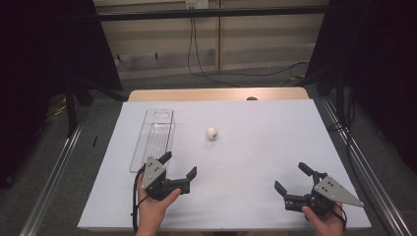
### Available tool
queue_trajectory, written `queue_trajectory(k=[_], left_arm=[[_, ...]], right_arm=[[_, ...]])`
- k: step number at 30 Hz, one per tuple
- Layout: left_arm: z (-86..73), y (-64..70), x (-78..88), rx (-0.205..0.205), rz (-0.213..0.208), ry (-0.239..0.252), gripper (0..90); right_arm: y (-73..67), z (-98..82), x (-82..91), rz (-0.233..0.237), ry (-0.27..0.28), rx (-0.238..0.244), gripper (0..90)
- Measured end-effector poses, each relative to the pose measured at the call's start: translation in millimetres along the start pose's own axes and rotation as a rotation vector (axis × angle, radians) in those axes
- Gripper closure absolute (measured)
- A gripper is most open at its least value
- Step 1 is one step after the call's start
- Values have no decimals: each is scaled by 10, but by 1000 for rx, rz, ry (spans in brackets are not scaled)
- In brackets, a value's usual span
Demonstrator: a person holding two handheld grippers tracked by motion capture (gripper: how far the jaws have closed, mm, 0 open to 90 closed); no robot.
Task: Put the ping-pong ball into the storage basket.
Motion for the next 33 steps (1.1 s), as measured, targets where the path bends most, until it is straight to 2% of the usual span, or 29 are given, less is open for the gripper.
queue_trajectory(k=[15,18,22,24,25,30,33], left_arm=[[-6,50,-131,3,-4,-13,24],[-7,48,-151,-8,-6,-20,24],[-14,55,-176,3,-7,-26,24],[-12,48,-184,-9,-8,-31,24],[-10,54,-194,1,-5,-29,24],[-11,50,-209,-8,-8,-35,24],[-17,60,-238,4,-7,-37,23]], right_arm=[[-1,3,4,-1,2,-1,7],[1,3,4,-1,1,-3,7],[6,2,6,5,1,3,7],[5,1,4,4,0,3,7],[6,1,5,7,-1,2,7],[2,4,3,2,2,-3,7],[3,3,4,4,2,-2,7]])
Point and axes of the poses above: each handheld gripper's, and its own axes: x roughly backward along the jaws, z roughly out of its top, y roughly to its right, the point moved 1 cm from there along -x, roughly forward along the jaws, and after that the axes turned 2 degrees about -y, right-handed, at the moved point
